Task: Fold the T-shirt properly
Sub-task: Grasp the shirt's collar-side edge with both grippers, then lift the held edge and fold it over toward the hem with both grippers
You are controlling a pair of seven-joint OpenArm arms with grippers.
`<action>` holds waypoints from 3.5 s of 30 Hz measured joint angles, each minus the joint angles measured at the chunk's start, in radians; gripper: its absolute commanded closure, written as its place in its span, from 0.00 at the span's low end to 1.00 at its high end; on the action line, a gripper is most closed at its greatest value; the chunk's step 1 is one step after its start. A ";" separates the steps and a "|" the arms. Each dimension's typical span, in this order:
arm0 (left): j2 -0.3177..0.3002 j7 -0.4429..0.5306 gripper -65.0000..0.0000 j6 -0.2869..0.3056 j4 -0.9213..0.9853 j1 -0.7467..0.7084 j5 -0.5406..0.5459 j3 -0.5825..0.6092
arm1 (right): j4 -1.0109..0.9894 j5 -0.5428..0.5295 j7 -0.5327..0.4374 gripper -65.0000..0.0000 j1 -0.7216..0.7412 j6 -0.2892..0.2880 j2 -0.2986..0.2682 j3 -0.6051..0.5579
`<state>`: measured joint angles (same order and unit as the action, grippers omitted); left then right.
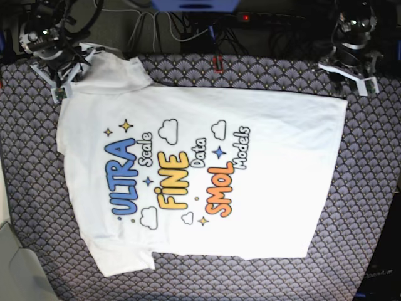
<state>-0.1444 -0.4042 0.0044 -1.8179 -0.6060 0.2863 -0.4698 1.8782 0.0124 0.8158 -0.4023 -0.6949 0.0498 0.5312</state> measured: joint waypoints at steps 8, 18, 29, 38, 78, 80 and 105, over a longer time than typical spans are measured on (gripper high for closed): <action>0.000 -0.004 0.55 0.003 0.087 0.076 -0.003 -0.047 | -0.003 0.003 0.000 1.00 0.001 0.000 0.000 -0.001; -0.006 -0.001 0.55 0.000 0.211 0.192 -0.005 -0.043 | -0.004 0.003 0.000 1.00 0.000 0.000 0.000 -0.002; -0.007 0.005 0.55 -0.002 0.320 0.263 -0.005 -0.026 | -0.004 0.003 0.001 1.00 0.000 0.000 -0.010 -0.002; -0.008 0.022 0.55 0.000 0.323 0.266 -0.005 0.034 | -0.004 0.003 0.004 1.00 0.000 0.000 -0.014 -0.002; -0.008 -0.184 0.99 0.002 0.259 0.410 -0.006 0.033 | 0.005 0.000 0.047 1.00 0.206 -0.003 -0.102 -0.003; -0.008 -0.212 0.99 0.000 0.261 0.444 -0.005 0.034 | 0.002 -0.002 0.069 1.00 0.237 -0.004 -0.121 -0.008; -0.105 -0.356 0.99 -0.002 0.498 0.782 -0.005 0.179 | -0.361 0.006 0.099 1.00 0.617 -0.004 -0.274 -0.215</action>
<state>-0.2497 -0.7597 0.0029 -1.3197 0.1764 0.2810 -0.2913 1.5173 0.0181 0.9146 0.2150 -0.6991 -0.2241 0.3161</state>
